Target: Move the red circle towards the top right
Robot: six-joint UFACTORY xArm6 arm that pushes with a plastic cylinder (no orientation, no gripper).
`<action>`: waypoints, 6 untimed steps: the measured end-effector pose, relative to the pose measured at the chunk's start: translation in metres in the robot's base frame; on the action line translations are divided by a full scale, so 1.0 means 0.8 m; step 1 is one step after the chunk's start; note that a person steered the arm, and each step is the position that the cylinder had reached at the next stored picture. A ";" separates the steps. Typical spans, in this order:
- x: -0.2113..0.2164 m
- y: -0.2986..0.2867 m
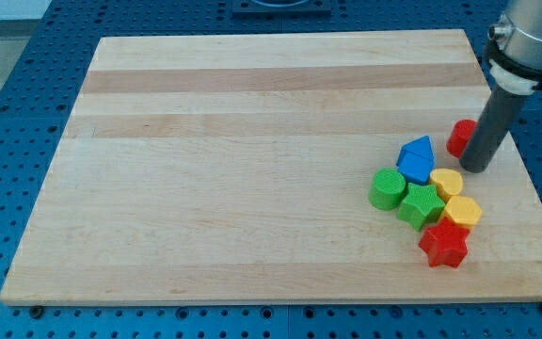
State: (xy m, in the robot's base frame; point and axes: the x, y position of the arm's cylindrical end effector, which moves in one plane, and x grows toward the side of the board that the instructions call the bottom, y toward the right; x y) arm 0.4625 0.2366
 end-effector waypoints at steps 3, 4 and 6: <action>-0.034 0.002; -0.044 -0.014; -0.047 -0.046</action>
State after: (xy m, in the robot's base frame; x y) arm 0.4253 0.2000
